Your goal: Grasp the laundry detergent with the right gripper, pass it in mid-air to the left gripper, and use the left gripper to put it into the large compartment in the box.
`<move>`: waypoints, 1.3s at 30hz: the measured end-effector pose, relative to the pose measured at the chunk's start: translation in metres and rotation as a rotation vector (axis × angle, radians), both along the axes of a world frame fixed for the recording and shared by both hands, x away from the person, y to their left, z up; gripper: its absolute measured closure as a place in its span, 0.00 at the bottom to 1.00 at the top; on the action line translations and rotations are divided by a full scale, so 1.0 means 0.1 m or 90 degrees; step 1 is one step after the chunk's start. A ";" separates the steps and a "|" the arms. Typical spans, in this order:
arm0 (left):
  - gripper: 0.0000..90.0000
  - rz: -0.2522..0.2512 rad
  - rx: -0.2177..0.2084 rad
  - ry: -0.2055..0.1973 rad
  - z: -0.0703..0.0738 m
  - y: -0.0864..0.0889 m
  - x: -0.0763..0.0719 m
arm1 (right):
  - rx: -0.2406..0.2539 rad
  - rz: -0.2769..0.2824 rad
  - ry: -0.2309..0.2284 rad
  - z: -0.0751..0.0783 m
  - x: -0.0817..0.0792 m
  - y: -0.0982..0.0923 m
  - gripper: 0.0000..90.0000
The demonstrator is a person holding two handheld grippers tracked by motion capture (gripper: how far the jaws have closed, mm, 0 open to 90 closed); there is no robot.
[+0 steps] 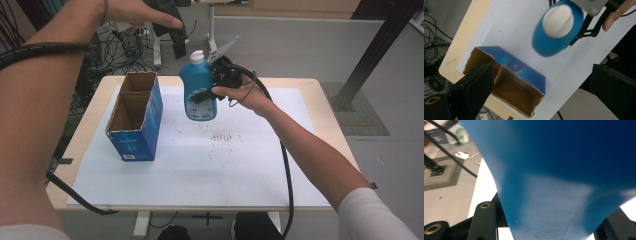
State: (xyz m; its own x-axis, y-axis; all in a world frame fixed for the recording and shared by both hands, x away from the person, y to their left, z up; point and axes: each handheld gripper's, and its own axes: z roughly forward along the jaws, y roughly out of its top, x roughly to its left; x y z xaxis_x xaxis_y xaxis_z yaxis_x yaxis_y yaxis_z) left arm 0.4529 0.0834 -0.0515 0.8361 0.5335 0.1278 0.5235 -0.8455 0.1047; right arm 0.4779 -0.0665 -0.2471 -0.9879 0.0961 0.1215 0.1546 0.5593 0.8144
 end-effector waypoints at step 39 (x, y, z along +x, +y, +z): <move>0.06 -0.110 0.067 0.087 -0.72 -0.32 -0.32 | 0.041 0.104 -0.051 -0.13 -0.47 0.20 0.49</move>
State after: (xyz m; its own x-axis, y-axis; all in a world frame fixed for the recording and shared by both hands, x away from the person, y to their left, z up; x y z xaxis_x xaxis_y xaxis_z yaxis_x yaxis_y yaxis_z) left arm 0.4211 0.0516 -0.1233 0.9272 0.3706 0.0542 0.3732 -0.9263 -0.0508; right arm 0.4304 -0.0466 -0.2602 -0.9965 -0.0715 0.0428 -0.0004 0.5182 0.8553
